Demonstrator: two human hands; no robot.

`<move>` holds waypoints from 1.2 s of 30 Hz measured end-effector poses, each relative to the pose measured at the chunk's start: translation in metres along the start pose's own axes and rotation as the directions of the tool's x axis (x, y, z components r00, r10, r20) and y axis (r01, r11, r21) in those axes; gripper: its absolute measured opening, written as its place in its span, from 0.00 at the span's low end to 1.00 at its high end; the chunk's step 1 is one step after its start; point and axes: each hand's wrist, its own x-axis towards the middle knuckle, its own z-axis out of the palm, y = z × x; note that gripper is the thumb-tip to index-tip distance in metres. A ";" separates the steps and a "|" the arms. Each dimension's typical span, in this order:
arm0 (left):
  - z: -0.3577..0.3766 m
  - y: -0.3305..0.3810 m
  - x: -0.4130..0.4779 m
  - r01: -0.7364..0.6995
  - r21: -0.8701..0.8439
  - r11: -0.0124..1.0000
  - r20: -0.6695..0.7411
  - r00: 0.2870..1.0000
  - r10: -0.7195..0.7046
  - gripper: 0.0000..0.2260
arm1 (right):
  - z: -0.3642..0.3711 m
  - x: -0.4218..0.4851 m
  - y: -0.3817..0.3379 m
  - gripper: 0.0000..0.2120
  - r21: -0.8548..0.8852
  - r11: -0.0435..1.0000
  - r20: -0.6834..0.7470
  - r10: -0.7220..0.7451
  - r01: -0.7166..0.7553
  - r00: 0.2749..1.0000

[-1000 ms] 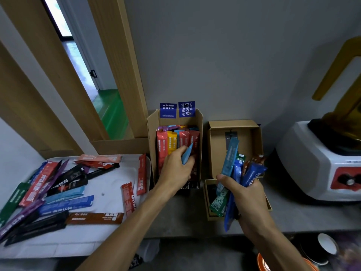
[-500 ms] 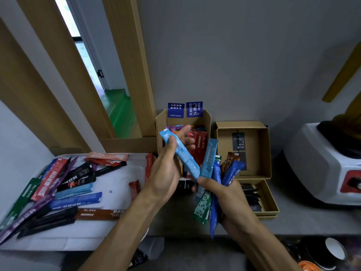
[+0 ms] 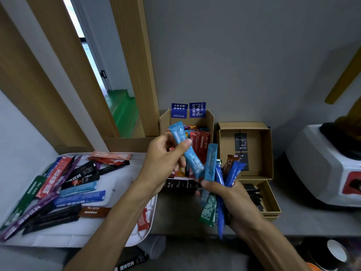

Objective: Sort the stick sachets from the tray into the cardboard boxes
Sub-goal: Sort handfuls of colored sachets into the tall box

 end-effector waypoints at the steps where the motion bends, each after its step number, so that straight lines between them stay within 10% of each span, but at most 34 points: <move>1: 0.002 0.001 -0.001 0.021 -0.021 1.000 0.003 1.000 -0.021 0.09 | 0.000 0.002 0.002 0.13 0.019 1.000 -0.030 -0.016 0.016 0.999; 9: 0.001 0.006 -0.007 0.122 0.001 0.993 0.107 0.987 -0.122 0.04 | 0.001 0.006 0.003 0.13 0.105 0.992 -0.157 -0.059 0.076 0.986; 13: -0.028 0.032 -0.007 -0.078 0.282 0.956 -0.249 0.957 0.151 0.05 | -0.004 0.004 -0.002 0.12 -0.013 0.987 -0.251 -0.161 0.162 0.955; 16: -0.044 0.064 -0.009 -0.315 0.693 0.648 -0.050 0.876 0.479 0.06 | -0.013 0.004 -0.003 0.13 -0.122 0.976 -0.274 -0.210 0.183 0.938; 19: -0.031 0.063 -0.010 -0.334 0.852 0.403 0.238 0.933 0.270 0.17 | -0.016 0.004 -0.002 0.13 -0.142 0.969 -0.262 -0.232 0.200 0.937; 21: -0.022 0.050 -0.014 -0.222 0.820 0.527 0.162 0.974 0.159 0.21 | -0.015 0.003 0.000 0.12 -0.104 0.971 -0.250 -0.235 0.215 0.939; 23: -0.011 0.031 -0.022 -0.038 0.454 0.890 0.064 0.998 0.010 0.14 | -0.013 0.002 0.003 0.13 -0.073 0.974 -0.251 -0.225 0.213 0.942; 25: 0.001 0.008 -0.025 0.113 0.184 0.977 0.029 0.992 -0.120 0.05 | -0.012 0.002 0.007 0.13 -0.099 0.972 -0.252 -0.230 0.211 0.940; 28: 0.001 -0.008 -0.011 0.077 0.360 0.930 -0.103 0.994 -0.042 0.01 | -0.012 0.002 0.008 0.10 -0.132 0.969 -0.273 -0.239 0.210 0.932; 32: -0.004 -0.006 0.015 -0.029 0.794 0.608 0.063 0.997 -0.035 0.04 | -0.019 0.000 0.007 0.08 -0.148 0.966 -0.307 -0.249 0.213 0.919; 36: 0.007 -0.023 0.020 -0.047 0.766 0.641 0.094 0.995 -0.039 0.13 | -0.021 -0.005 0.006 0.10 -0.145 0.967 -0.285 -0.244 0.210 0.927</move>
